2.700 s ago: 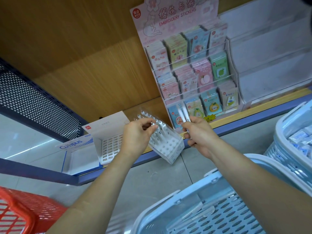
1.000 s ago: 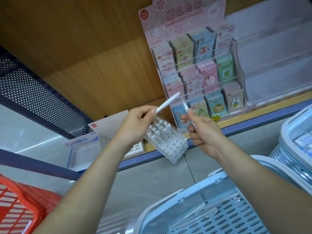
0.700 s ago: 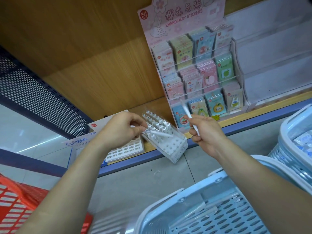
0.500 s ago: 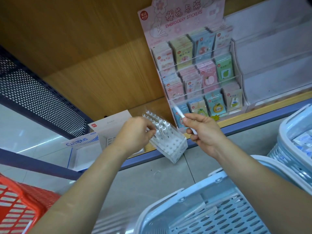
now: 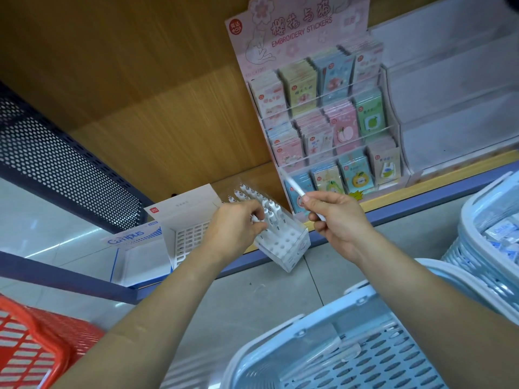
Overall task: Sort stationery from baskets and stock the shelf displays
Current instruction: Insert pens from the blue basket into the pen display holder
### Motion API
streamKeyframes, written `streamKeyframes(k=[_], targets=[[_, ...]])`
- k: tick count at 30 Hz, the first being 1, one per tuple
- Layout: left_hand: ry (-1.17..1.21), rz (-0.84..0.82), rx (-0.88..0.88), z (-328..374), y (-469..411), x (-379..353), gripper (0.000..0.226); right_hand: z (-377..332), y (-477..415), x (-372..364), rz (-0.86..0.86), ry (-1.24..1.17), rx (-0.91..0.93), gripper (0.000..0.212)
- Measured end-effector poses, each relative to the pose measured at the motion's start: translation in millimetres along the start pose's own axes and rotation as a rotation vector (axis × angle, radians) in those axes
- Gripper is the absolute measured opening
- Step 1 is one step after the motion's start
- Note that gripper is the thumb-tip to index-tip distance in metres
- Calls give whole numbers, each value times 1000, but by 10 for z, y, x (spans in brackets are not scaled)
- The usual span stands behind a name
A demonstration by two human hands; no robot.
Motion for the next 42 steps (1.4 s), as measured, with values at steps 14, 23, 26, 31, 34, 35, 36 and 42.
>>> streamKeyframes(k=[14, 23, 26, 31, 34, 35, 36, 42], targets=[[-30, -73, 18, -44, 42, -169, 29, -28, 9, 22, 9, -115, 7, 27], [206, 71, 91, -175, 62, 29, 14, -67, 6, 68, 38, -175, 33, 22], [205, 88, 65, -114, 43, 19, 15, -74, 15, 92, 45, -289, 29, 20], [172, 77, 55, -95, -22, -97, 14, -57, 19, 98, 37, -417, 10, 15], [139, 78, 61, -91, -43, -114, 14, -68, 24, 50, -4, -467, 14, 20], [128, 79, 62, -90, -47, -115, 14, -92, 36, 18, -37, -459, 24, 21], [120, 71, 63, -98, -52, -124, 14, -115, 52, -15, -72, -438, 35, 20], [264, 148, 85, -135, -35, 68, 15, -191, 110, -116, -154, -288, 77, 16]])
Point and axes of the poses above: each hand's wrist, its own y-axis away from the middle knuckle, its own x-axis out of the back of the hand, z = x × y, the point moved 10 cm from there along -y, towards the middle knuckle, and after that the axes turned 2 degrees about -z, right-handed, at the moved point
